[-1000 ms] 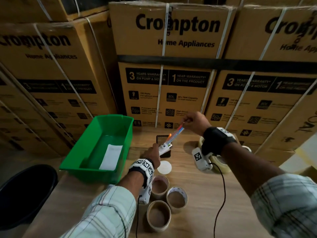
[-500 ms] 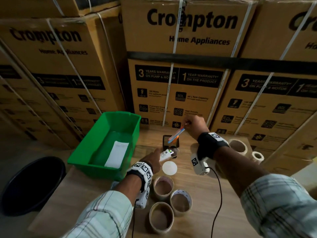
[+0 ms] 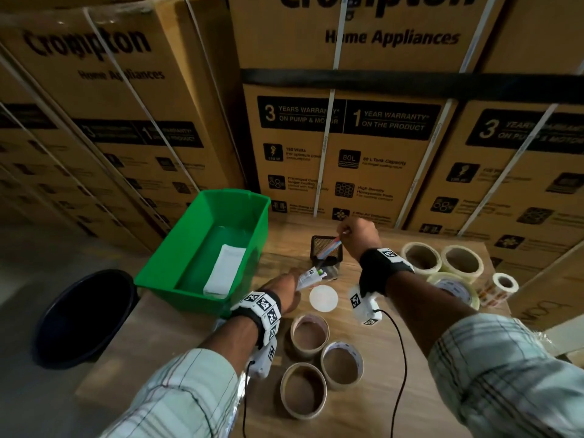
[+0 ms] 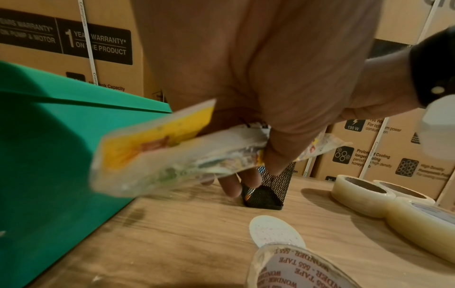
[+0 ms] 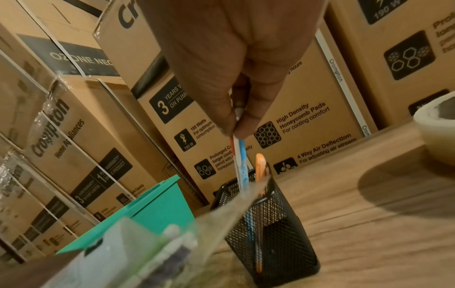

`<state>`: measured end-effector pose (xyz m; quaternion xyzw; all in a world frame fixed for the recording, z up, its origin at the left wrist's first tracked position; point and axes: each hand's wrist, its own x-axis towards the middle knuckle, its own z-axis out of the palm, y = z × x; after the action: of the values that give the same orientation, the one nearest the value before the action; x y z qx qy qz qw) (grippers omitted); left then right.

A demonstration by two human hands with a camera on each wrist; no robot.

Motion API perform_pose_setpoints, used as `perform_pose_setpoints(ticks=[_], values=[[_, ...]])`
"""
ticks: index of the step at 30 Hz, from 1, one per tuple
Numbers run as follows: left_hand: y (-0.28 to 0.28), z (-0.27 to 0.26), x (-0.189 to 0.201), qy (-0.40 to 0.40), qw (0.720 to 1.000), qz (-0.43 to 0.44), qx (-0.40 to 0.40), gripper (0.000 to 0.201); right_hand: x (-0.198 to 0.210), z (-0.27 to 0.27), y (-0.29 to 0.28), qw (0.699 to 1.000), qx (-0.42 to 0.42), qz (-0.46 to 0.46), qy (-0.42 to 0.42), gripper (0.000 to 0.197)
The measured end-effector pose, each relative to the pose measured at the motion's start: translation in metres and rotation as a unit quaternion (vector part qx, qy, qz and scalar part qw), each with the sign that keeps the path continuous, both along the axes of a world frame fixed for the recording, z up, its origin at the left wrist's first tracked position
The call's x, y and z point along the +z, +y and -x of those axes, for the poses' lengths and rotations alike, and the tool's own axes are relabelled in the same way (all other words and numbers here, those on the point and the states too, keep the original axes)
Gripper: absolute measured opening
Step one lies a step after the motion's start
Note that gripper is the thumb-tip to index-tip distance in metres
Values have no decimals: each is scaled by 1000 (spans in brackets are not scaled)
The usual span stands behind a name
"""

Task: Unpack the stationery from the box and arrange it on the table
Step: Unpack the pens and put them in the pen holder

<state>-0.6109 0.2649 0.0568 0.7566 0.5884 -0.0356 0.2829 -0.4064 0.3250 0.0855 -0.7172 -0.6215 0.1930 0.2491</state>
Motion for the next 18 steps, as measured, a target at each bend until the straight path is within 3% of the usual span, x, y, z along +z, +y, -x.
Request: perform_pose_setpoints(ticks=[12,18], values=[[0,-3,-10,0,1000,21,16,46,-20,-1,-2,999,22,41,-25,21],[-2,1,-10,6,1000,15,11,44,-8,3,0,998,43,17,-51,17]])
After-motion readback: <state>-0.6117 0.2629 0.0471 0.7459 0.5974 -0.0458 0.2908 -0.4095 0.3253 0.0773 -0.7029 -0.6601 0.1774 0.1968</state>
